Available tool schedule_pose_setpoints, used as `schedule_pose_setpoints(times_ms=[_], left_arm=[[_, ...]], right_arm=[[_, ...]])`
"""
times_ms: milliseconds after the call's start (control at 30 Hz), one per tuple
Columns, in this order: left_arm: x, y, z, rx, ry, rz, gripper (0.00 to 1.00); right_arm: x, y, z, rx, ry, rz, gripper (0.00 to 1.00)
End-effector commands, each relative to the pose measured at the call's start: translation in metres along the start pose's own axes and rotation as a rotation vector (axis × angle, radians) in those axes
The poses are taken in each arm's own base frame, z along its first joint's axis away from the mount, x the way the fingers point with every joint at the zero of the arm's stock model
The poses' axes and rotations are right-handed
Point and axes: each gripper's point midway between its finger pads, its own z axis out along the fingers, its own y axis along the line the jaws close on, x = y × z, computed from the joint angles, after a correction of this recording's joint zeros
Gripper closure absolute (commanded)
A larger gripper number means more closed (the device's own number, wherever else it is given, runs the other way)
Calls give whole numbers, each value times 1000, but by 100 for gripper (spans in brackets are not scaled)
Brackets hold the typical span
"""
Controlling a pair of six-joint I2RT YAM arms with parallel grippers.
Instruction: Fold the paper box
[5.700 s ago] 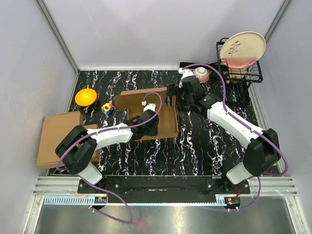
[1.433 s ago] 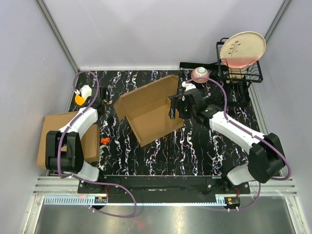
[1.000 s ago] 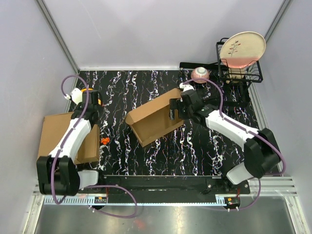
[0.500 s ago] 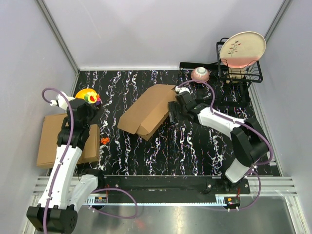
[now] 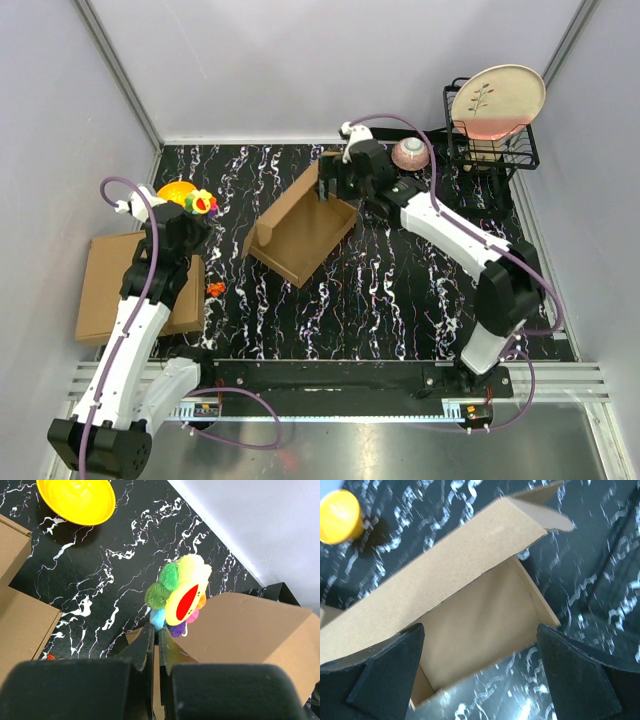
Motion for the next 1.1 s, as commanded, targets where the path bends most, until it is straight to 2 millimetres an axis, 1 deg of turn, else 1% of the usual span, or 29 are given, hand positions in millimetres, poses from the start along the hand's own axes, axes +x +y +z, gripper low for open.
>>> schedule_pose_setpoints(times_ms=[0, 33, 67, 100, 133, 167, 200, 233, 267, 300, 333, 367, 400, 433, 467, 500, 533, 567, 600, 667, 700, 800, 867, 900, 933, 967, 1000, 1033, 1067], left_arm=[[-16, -11, -11, 36, -41, 10, 100], [-14, -12, -11, 38, -37, 13, 100], [-15, -13, -12, 41, -39, 13, 100], [-15, -14, -12, 41, -39, 13, 100], [-18, -15, -15, 43, -46, 15, 100], [-21, -16, -17, 40, -54, 20, 100], [-25, -17, -20, 41, -59, 23, 100], [-28, -19, -22, 45, -68, 22, 100], [-32, -21, -24, 45, -76, 23, 100], [-39, -25, -29, 55, -88, 20, 100], [-43, -29, -31, 61, -94, 18, 100], [-47, -32, -33, 67, -99, 20, 100], [-57, -38, -38, 82, -115, 16, 100], [-62, -42, -40, 86, -123, 17, 100], [-68, -44, -43, 84, -136, 22, 100], [-79, -49, -50, 95, -158, 13, 100], [-84, -52, -52, 98, -167, 14, 100], [-89, -54, -55, 99, -181, 13, 100], [-99, -61, -62, 118, -200, 5, 100], [-107, -69, -66, 141, -209, -4, 100], [-115, -79, -73, 180, -218, -14, 100], [-102, -114, -79, 337, -129, -32, 100], [-83, -136, -88, 455, -45, -37, 100], [-79, -142, -92, 494, -37, -39, 100], [-69, -152, -101, 544, -8, -27, 100], [-66, -156, -105, 564, -9, -8, 100], [-62, -159, -110, 581, -4, 1, 100], [-51, -167, -119, 619, 26, 17, 100], [-46, -169, -121, 629, 33, 27, 100]], right_arm=[[-23, 36, 27, -106, -24, 6, 0], [-44, 46, 28, -131, -58, 14, 1], [-30, 47, 51, -122, -15, 12, 0], [-28, 52, 61, -140, 7, 13, 0], [-39, 58, 65, -143, 11, 12, 0], [-14, 53, 92, -123, 80, 9, 0], [-7, 53, 101, -121, 102, 5, 0], [-10, 57, 105, -129, 114, 7, 0], [10, 52, 122, -116, 161, 2, 0], [19, 51, 126, -109, 197, -4, 0], [9, 52, 129, -110, 179, -15, 0], [20, 49, 139, -98, 203, -23, 0], [21, 47, 138, -86, 213, -27, 0], [16, 40, 139, -46, 194, -36, 0], [-1, 38, 128, -26, 150, -34, 0], [-21, 43, 125, -47, 65, -30, 0], [-8, 34, 123, -29, 77, -34, 0], [-30, 38, 105, -41, 24, -35, 0], [-36, 37, 100, -30, 4, -41, 0], [-40, 35, 91, -31, 0, -63, 0], [-37, 34, 89, -28, 15, -73, 0], [-27, 35, 93, -48, 48, -89, 0], [-28, 38, 97, -51, 52, -89, 0], [-27, 40, 97, -54, 60, -86, 0], [-32, 44, 97, -61, 46, -86, 0], [-36, 47, 97, -68, 37, -85, 0], [-47, 57, 94, -96, 14, -87, 0], [-43, 61, 100, -104, 22, -88, 0], [-43, 66, 102, -114, 27, -90, 0]])
